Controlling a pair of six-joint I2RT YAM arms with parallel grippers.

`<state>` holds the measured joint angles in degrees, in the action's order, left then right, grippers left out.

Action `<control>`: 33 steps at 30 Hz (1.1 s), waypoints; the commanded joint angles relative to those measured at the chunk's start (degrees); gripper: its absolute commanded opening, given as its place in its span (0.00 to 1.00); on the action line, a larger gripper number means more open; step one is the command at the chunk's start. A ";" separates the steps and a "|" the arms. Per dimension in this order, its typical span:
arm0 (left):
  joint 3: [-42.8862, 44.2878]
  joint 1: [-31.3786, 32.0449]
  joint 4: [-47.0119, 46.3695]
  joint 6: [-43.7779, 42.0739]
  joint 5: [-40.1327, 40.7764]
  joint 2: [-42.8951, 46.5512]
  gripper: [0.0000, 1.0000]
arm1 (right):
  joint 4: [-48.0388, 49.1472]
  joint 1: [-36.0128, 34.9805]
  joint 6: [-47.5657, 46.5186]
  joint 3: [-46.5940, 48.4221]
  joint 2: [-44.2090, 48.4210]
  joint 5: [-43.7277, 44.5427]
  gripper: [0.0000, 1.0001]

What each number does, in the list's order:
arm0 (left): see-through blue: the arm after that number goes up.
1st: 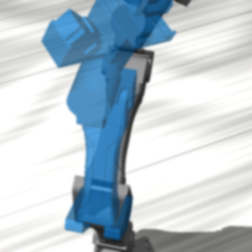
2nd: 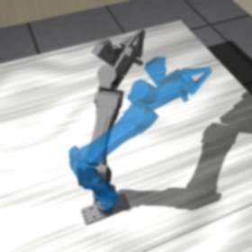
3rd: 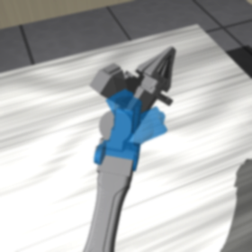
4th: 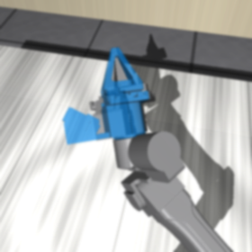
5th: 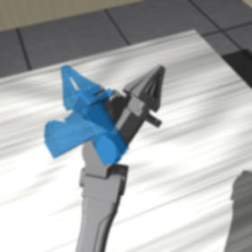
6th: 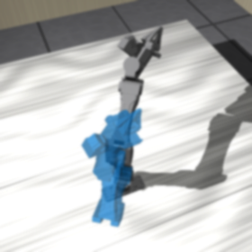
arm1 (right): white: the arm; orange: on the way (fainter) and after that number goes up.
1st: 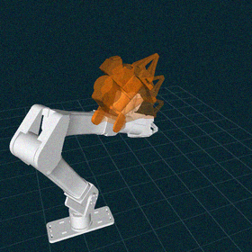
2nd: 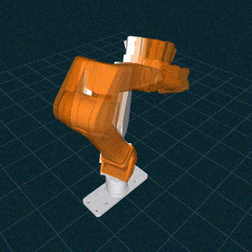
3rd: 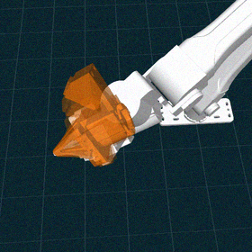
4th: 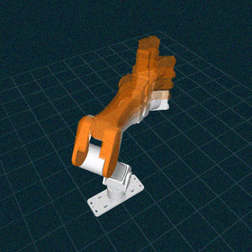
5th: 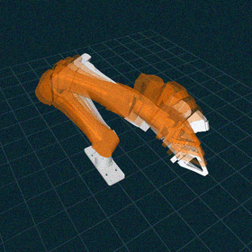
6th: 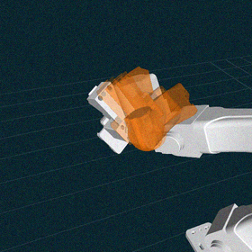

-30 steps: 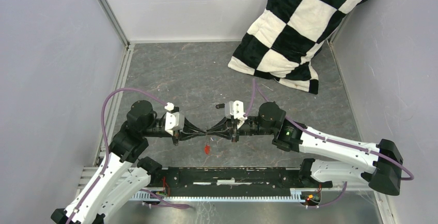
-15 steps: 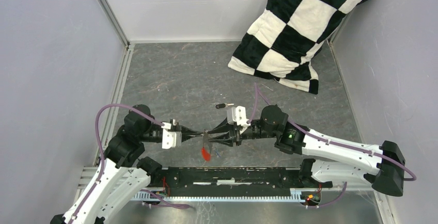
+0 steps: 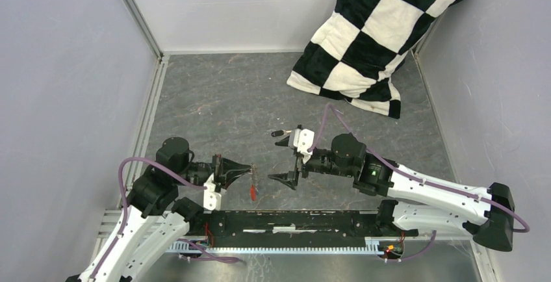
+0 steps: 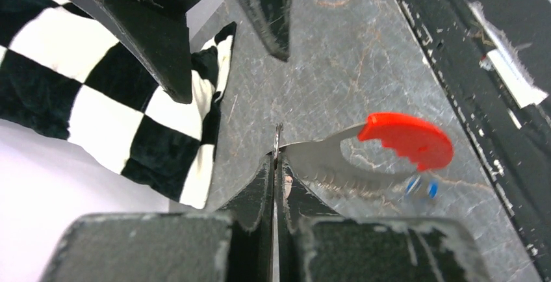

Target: Put the keys on the keyring

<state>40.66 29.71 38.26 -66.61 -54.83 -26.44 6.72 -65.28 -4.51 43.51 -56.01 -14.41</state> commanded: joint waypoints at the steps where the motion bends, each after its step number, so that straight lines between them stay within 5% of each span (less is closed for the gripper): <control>1: 2.63 -0.18 2.51 -11.15 1.03 0.88 0.02 | -0.72 -0.22 4.25 1.63 1.01 14.83 0.98; 4: 3.28 -0.17 4.13 -12.04 1.21 0.50 0.02 | -5.31 -0.05 7.21 3.44 -1.21 22.28 0.98; 10: 4.58 -0.18 4.10 -6.94 1.30 -0.18 0.02 | -5.17 4.95 8.26 2.81 -4.17 20.88 0.97; 20: 6.46 -0.18 4.15 -5.62 6.39 -1.35 0.02 | 6.07 6.95 3.00 3.60 -4.03 -11.04 0.77; 27: 3.21 -0.17 3.89 -14.54 7.82 3.33 0.02 | 0.74 4.84 -5.68 8.45 -5.36 -12.21 0.73; 33: 7.25 -0.18 -1.52 1.77 9.59 -0.34 0.02 | 3.94 3.36 -6.00 8.42 -6.27 -12.78 0.69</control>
<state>44.21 29.71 42.37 -73.67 -46.39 -24.49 7.79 -60.71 -8.45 49.91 -61.49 -25.50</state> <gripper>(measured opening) 0.035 0.711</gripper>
